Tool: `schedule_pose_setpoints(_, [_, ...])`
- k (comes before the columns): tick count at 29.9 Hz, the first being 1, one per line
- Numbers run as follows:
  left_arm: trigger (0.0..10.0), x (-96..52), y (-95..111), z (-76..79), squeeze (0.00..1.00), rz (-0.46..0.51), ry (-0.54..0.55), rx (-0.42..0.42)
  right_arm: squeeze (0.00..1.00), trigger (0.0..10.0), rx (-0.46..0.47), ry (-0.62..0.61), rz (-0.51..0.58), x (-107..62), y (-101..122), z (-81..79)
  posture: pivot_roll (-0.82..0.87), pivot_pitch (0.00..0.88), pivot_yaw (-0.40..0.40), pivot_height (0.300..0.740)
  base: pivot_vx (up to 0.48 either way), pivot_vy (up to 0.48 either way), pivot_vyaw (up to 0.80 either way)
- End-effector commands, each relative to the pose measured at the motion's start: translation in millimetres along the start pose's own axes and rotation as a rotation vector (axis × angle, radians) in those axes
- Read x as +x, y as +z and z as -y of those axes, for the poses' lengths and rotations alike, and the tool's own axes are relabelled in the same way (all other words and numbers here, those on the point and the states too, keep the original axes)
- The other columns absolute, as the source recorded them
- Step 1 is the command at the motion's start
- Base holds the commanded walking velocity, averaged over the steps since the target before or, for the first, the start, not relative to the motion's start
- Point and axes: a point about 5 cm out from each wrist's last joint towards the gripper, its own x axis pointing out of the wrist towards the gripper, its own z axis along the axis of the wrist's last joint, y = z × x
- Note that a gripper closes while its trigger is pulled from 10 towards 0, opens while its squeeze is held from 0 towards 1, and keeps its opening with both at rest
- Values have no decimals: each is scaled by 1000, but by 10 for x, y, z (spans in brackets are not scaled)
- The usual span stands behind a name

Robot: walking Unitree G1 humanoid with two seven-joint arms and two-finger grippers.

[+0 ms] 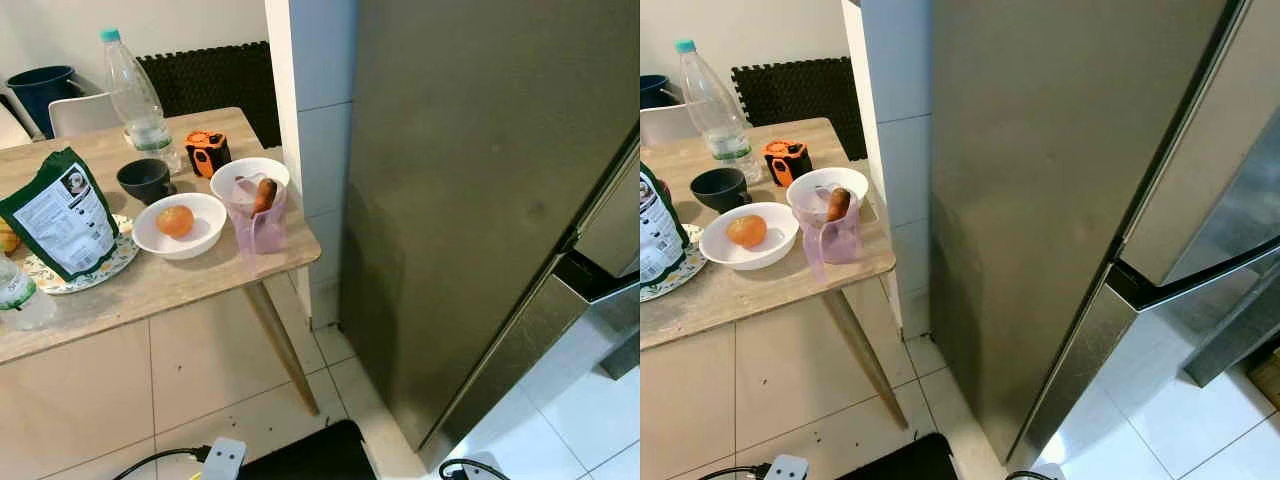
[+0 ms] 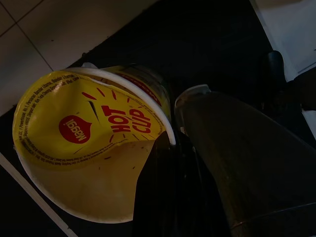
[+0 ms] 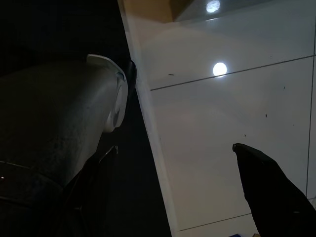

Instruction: Restocking fridge

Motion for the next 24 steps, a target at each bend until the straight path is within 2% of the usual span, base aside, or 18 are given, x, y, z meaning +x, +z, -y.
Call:
schedule_pose_setpoints(1, [10000,2,-160,99,0,-59,-30,-3,0,10000,1,20,-22,-2,-57,-50,-14,80,0,740,0,0,0])
schedule_pose_setpoints(24, [10000,-2,-170,90,0,-58,-26,-13,0,10000,4,21,-20,1,-38,-52,-2,81,-9,740,0,0,0])
